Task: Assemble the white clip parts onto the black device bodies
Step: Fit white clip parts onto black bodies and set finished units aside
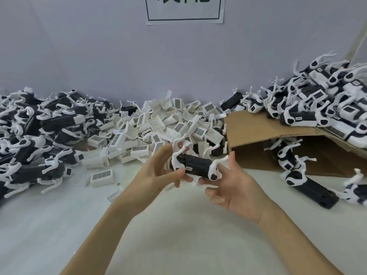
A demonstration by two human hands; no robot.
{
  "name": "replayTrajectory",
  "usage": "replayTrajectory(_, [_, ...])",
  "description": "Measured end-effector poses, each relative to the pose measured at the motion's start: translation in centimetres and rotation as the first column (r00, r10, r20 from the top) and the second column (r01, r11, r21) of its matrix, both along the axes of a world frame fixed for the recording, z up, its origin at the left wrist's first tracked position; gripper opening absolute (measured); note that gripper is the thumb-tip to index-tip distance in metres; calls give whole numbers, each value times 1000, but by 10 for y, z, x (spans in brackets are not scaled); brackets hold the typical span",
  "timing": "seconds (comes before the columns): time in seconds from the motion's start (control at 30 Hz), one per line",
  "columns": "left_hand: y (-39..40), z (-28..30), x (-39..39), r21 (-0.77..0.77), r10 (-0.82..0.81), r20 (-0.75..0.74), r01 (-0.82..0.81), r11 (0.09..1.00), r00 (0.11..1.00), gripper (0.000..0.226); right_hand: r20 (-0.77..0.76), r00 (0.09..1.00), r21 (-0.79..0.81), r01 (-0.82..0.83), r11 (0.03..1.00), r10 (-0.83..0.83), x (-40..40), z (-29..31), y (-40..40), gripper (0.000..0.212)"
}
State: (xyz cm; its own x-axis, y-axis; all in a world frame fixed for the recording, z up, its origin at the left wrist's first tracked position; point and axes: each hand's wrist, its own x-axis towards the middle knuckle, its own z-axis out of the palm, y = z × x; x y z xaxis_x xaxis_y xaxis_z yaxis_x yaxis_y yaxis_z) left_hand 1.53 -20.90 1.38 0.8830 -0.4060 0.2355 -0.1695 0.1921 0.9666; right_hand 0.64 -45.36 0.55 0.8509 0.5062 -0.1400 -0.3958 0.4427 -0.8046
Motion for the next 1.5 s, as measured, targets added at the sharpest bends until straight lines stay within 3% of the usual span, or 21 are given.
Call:
replayTrajectory(0.1, [5, 0, 2, 108, -119, 108, 108, 988, 987, 70, -77, 997, 154, 18, 988, -6, 0, 0, -3, 72])
replayTrajectory(0.17, [5, -2, 4, 77, -167, 78, 161, 984, 983, 82, -64, 994, 94, 96, 991, -90, 1, -2, 1, 55])
replayTrajectory(0.27, [-2, -8, 5, -99, -173, -123, 161, 982, 977, 87, 6, 973, 12, 230, 973, -230, 2, -5, 9, 30])
replayTrajectory(0.33, [-7, -13, 6, -250, -137, -278, 66, 966, 951, 68, 85, 949, -17, 307, 952, -304, 2, -5, 11, 25])
replayTrajectory(0.4, [-12, -15, 8, -249, -31, -390, -73, 966, 920, 32, 120, 922, -17, 372, 928, -368, 3, -5, 9, 28])
replayTrajectory(0.5, [-17, -17, 7, -23, 120, -328, -135, 991, 937, 60, 225, 905, -129, 395, 910, -361, 2, -6, 9, 41])
replayTrajectory(0.6, [-23, -16, 4, 122, 243, -173, -224, 967, 955, 45, 266, 906, -179, 383, 906, -331, 0, -9, 15, 56])
replayTrajectory(0.67, [-22, -15, 2, 127, 297, -155, -279, 952, 942, 38, 270, 905, -174, 381, 908, -328, -1, -9, 18, 63])
replayTrajectory(0.9, [-15, -8, -3, 49, 213, -204, -207, 977, 956, 44, 421, 831, -199, 477, 856, -365, -1, -11, 16, 58])
replayTrajectory(1.0, [-23, -8, -4, 206, 400, -19, -388, 898, 916, 46, 439, 794, -190, 539, 821, -420, -3, -10, 19, 62])
replayTrajectory(1.07, [-24, -15, -5, 305, 544, 385, -659, 687, 746, 43, 490, 737, -234, 626, 744, -465, -4, -10, 22, 59])
replayTrajectory(1.1, [-25, -18, -5, 312, 485, 569, -720, 620, 664, 43, 523, 701, -253, 670, 698, -484, -5, -10, 23, 56])
replayTrajectory(1.17, [-26, -22, -5, 357, 306, 698, -686, 634, 647, 46, 590, 636, -265, 734, 625, -497, -9, -11, 28, 50])
replayTrajectory(1.27, [-31, -26, -6, 439, 229, 617, -571, 693, 753, 49, 675, 577, -276, 775, 568, -460, -14, -14, 36, 47])
replayTrajectory(1.33, [-33, -28, -5, 437, 243, 571, -541, 719, 784, 42, 705, 588, -260, 735, 626, -398, -16, -14, 41, 38])
replayTrajectory(1.43, [-28, -22, -4, 283, 354, 339, -454, 845, 871, 31, 573, 693, -143, 610, 779, -438, -16, -9, 42, 37])
replayTrajectory(1.5, [-25, -16, -5, 147, 367, 184, -395, 907, 912, 25, 579, 687, -177, 632, 755, -439, -15, -8, 38, 37])
